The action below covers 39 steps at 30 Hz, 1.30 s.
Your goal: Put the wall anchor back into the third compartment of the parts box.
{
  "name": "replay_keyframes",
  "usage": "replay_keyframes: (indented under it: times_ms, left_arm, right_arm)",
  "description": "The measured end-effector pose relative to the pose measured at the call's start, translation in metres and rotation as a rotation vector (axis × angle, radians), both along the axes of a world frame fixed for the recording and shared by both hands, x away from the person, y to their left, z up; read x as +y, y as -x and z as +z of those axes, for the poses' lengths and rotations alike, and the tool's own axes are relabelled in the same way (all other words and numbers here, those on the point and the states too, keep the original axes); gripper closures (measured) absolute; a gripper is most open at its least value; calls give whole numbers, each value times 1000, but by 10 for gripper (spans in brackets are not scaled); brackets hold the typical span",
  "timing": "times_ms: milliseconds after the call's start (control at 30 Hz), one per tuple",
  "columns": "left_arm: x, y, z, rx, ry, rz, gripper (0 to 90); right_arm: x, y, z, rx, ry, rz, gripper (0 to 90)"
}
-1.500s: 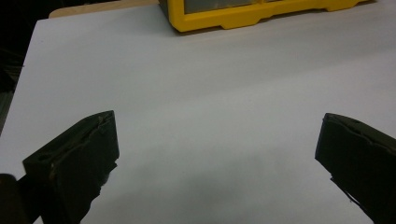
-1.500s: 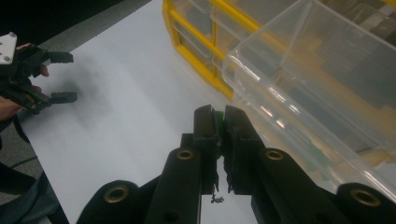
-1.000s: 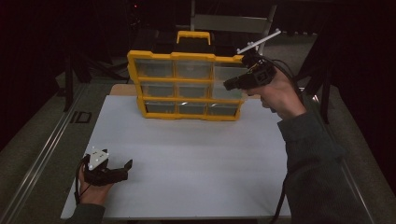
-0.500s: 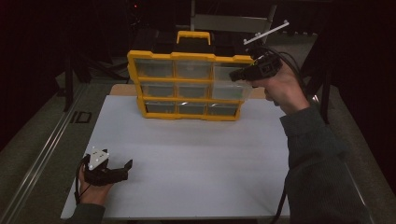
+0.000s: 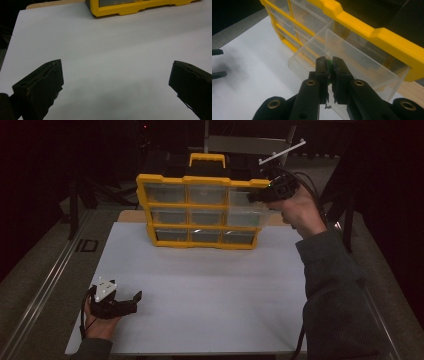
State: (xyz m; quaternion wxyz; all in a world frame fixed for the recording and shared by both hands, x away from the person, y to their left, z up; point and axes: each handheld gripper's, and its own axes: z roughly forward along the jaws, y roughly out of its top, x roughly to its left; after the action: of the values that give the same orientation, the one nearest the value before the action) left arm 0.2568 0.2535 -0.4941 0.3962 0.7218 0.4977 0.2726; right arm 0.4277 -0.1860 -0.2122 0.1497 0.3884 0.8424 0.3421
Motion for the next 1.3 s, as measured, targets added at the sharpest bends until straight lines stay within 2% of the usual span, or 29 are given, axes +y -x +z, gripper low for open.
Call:
replay_keyframes:
  times_ms: [200,300,367,467,600,900,1300]
  left_arm:
    - [0,0,0,0,0,0,1]
    - [0,0,0,2,-3,-4,1]
    - [0,0,0,0,0,-1,1]
    - [0,0,0,0,-1,-1,1]
    - [0,0,0,2,-2,-1,1]
    - [1,1,0,1,-1,1,1]
    - [0,0,-1,7,-3,0,1]
  right_arm:
    - [2,-4,-3,-1,1,-7,817]
    - [5,-5,-5,2,-2,26,446]
    - [7,-3,-6,-9,12,27,334]
    - [8,-1,-7,-19,28,43,272]
    - [9,2,-7,-27,31,54,254]
    - [9,18,-14,-48,22,131,244]
    - [6,28,-13,-57,26,161,255]
